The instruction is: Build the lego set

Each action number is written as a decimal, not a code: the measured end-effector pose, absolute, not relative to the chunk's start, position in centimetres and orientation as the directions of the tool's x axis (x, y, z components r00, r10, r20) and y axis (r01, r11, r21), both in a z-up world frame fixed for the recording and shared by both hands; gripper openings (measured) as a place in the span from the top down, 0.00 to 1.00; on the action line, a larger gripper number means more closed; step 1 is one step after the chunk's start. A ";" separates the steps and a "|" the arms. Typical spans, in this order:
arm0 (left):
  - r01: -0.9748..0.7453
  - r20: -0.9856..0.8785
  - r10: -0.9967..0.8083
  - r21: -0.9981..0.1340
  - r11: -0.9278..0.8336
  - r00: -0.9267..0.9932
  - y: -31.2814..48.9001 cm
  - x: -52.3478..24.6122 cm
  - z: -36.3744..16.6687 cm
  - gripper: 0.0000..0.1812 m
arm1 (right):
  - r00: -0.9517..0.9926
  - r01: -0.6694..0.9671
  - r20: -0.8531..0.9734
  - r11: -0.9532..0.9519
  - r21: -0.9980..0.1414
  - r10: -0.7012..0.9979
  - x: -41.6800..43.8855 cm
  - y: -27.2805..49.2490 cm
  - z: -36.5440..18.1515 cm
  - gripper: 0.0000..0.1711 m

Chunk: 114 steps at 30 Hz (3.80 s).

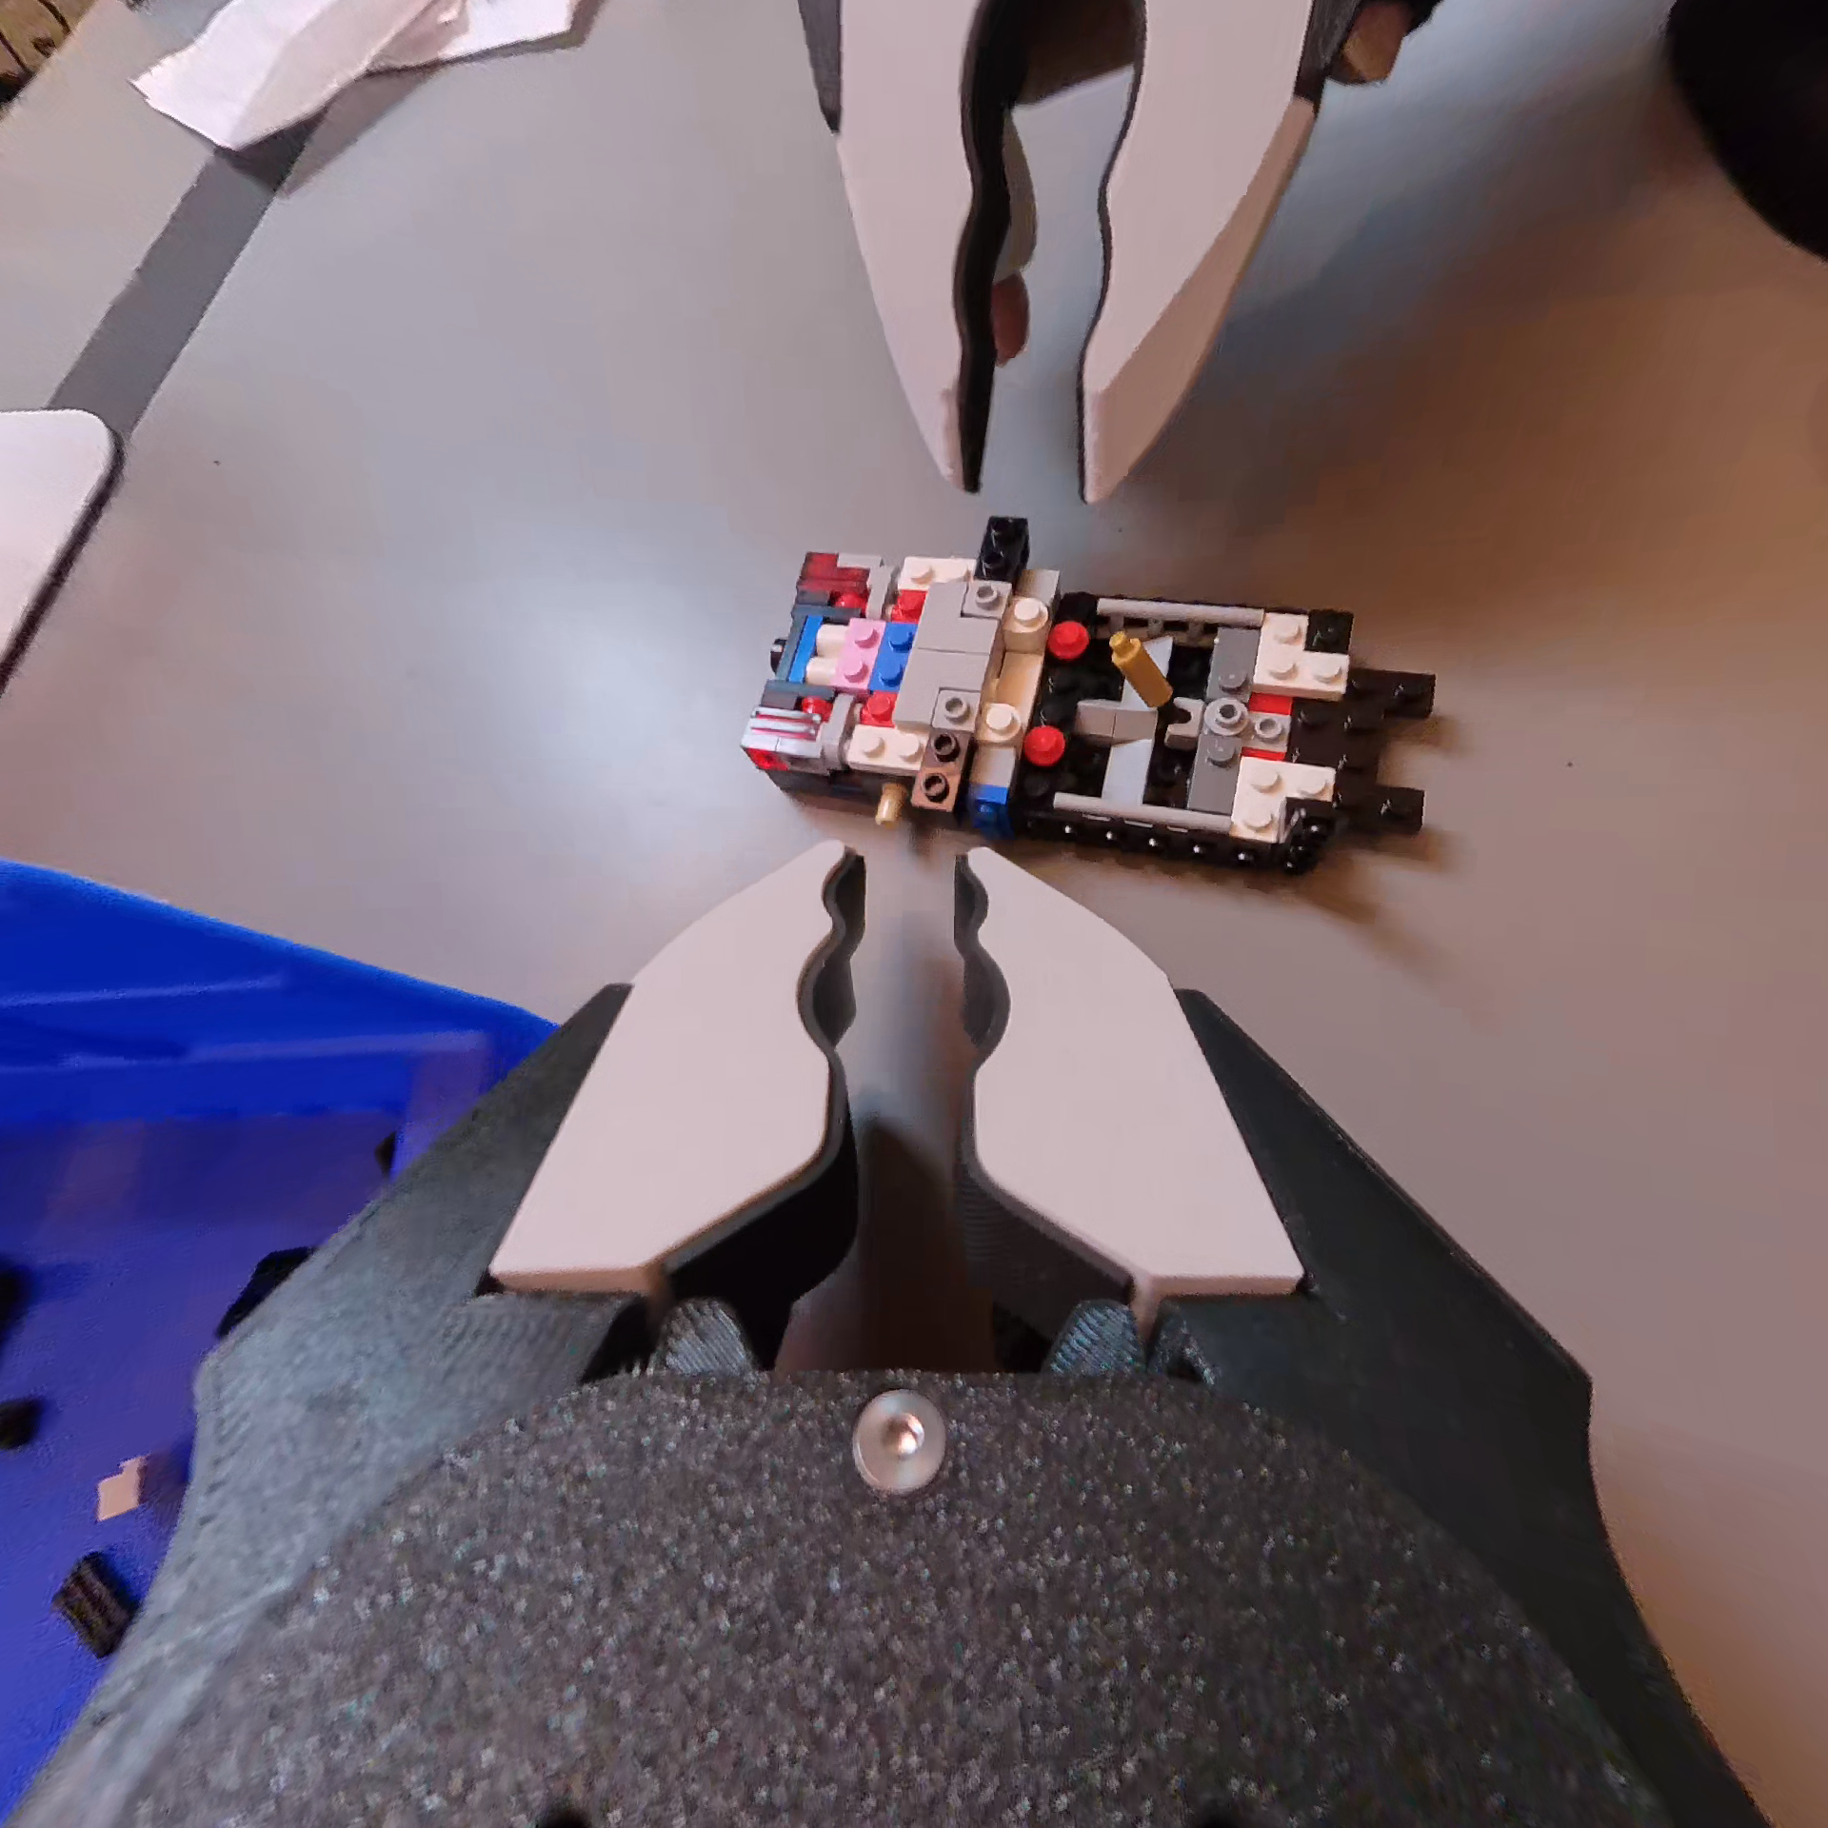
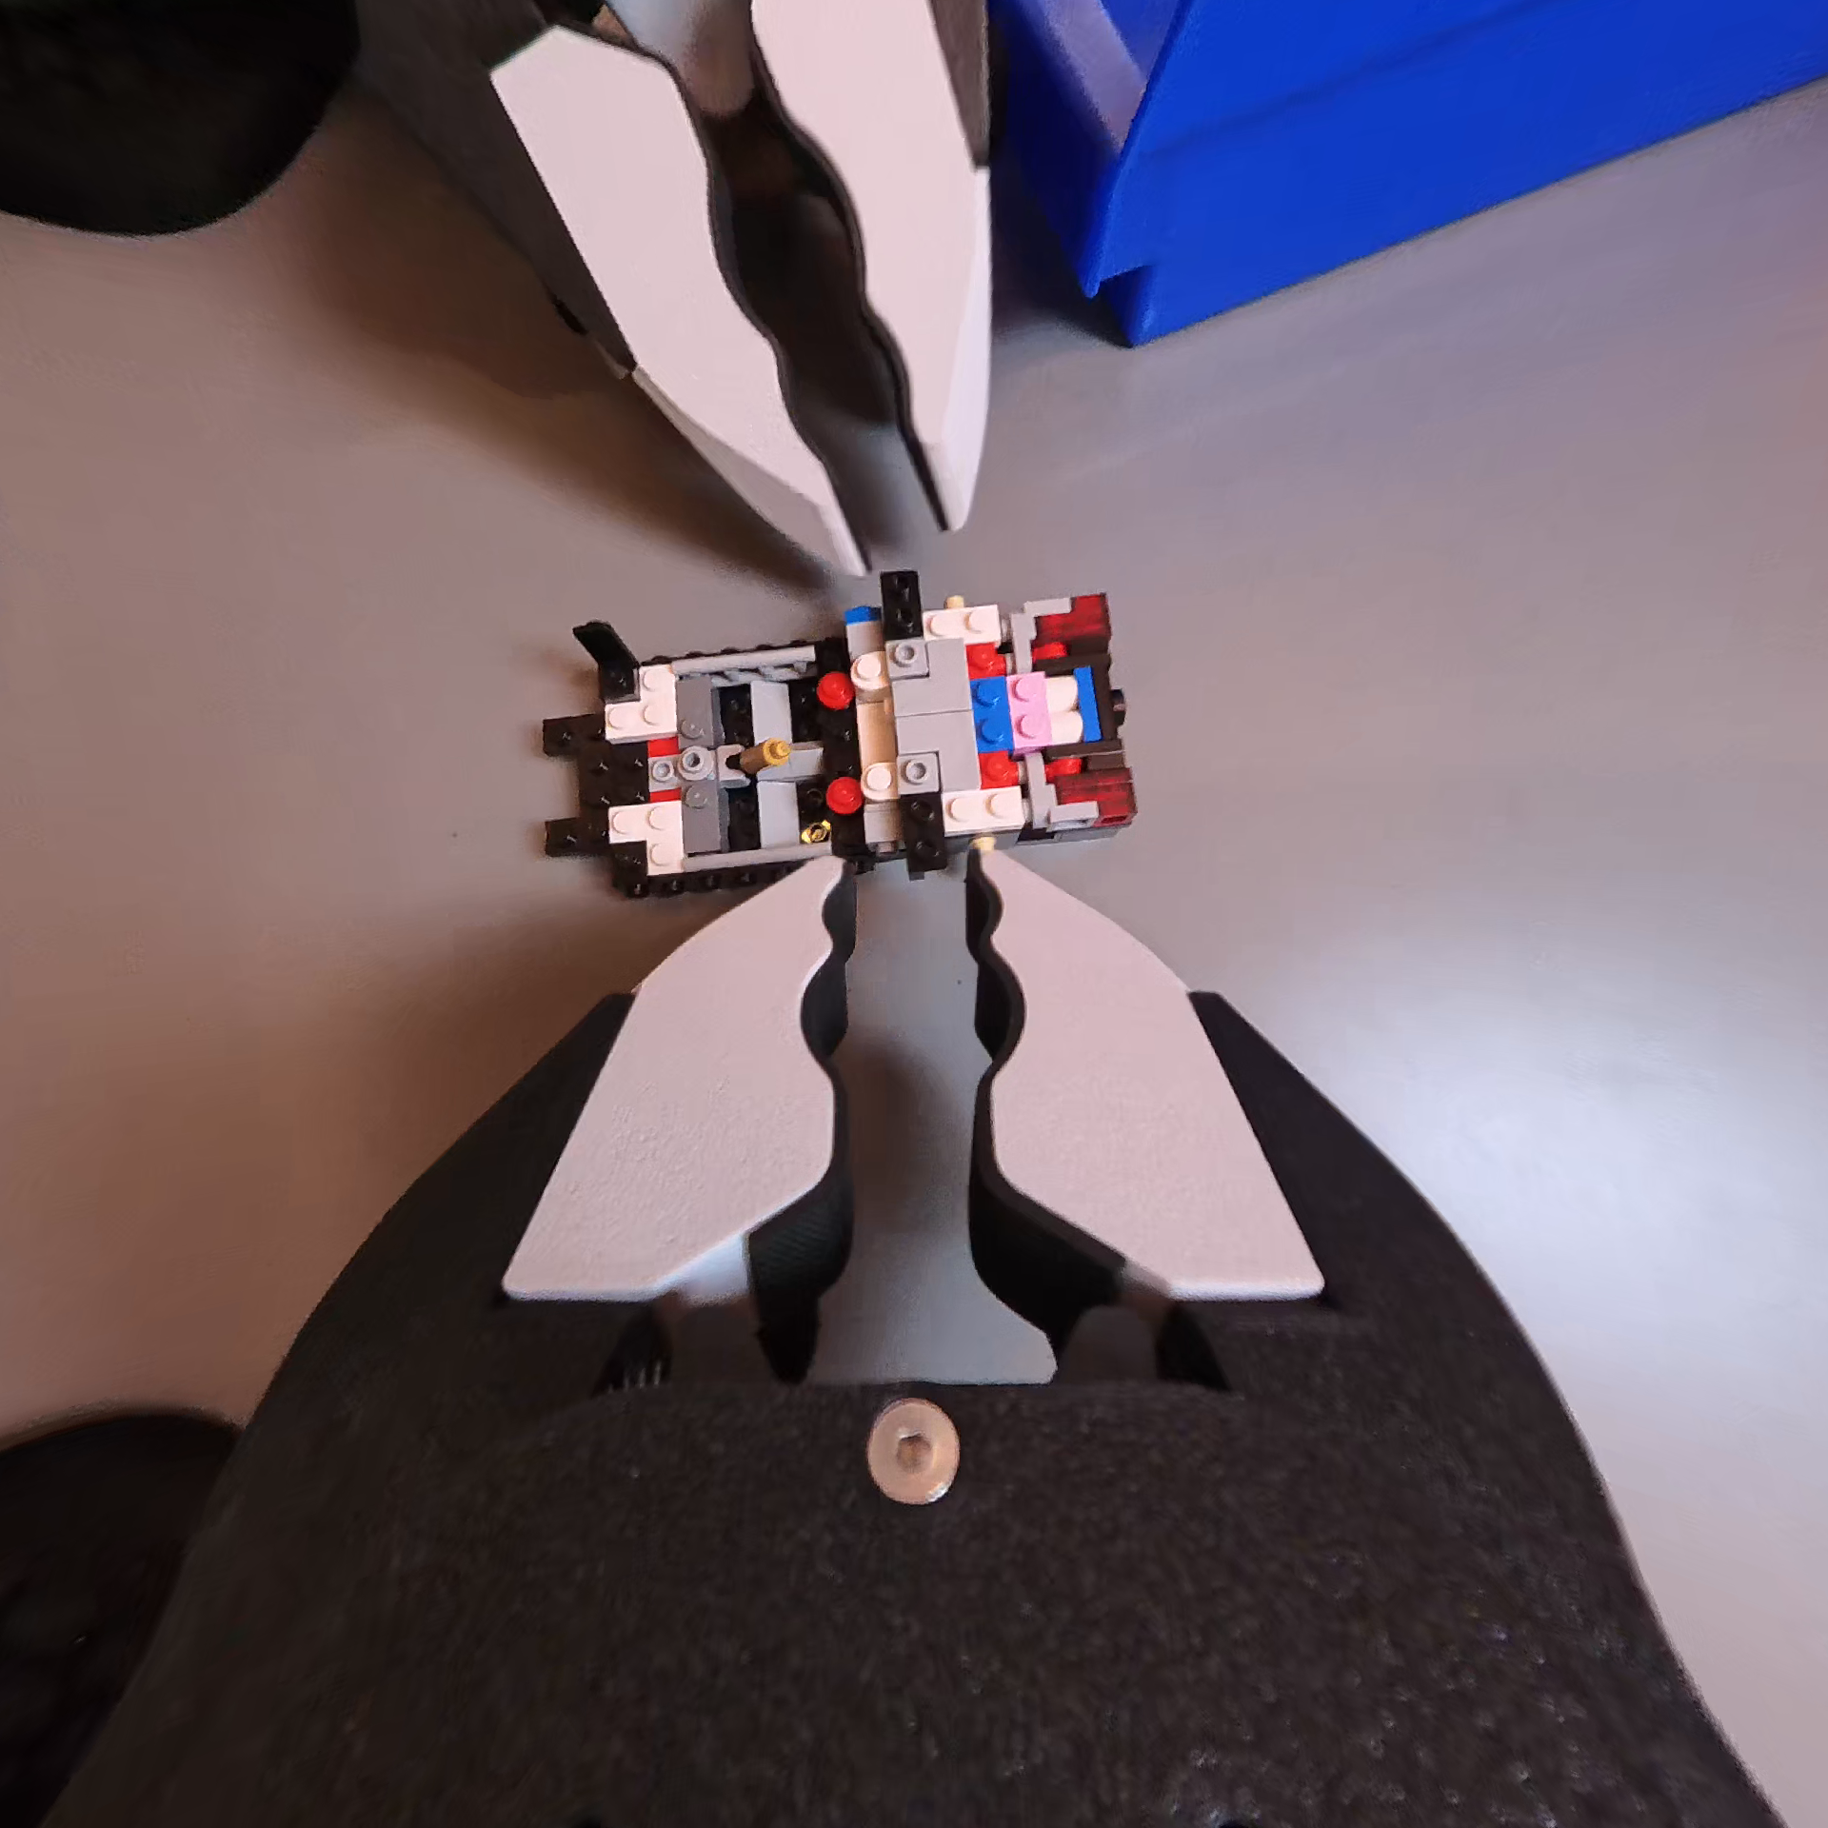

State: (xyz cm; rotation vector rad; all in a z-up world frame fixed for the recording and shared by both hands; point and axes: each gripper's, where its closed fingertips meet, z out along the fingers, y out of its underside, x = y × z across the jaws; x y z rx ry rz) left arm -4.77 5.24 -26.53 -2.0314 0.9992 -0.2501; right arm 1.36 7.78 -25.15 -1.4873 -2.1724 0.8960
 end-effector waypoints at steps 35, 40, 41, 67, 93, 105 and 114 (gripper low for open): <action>-0.271 0.213 -0.635 -0.771 -0.576 0.743 5.0 -2.8 -26.3 0.85 | -0.272 0.746 0.046 0.241 -0.621 0.961 -1.1 9.1 -26.7 0.57; -0.283 0.207 -0.645 -0.771 -0.570 0.736 4.9 -2.8 -26.3 0.85 | -0.273 0.743 -0.070 0.164 -0.648 0.959 -1.5 8.5 -27.0 0.62; -0.282 0.205 -0.645 -0.773 -0.569 0.736 4.9 -2.9 -26.2 0.85 | -0.279 0.740 -0.070 0.167 -0.651 0.958 -1.5 8.5 -27.0 0.62; -0.015 0.499 -0.541 -0.725 -0.688 0.677 5.3 -2.7 -25.1 0.79 | -0.123 0.557 0.243 0.269 -0.786 0.962 -2.1 12.6 -21.8 0.88; -0.068 0.390 -0.540 -0.762 -0.644 0.746 6.1 -4.0 -25.4 0.81 | -0.034 0.939 -0.081 0.004 -0.343 0.996 2.6 8.5 -27.9 0.63; -0.138 0.302 -0.577 -0.791 -0.596 0.758 6.2 -3.5 -25.6 0.83 | -0.272 0.835 -0.107 0.179 -0.520 0.956 1.8 6.9 -25.9 0.58; -0.166 0.282 -0.607 -0.802 -0.574 0.743 5.9 -3.9 -25.1 0.83 | -0.296 0.827 -0.206 0.143 -0.544 0.933 0.2 5.9 -27.4 0.66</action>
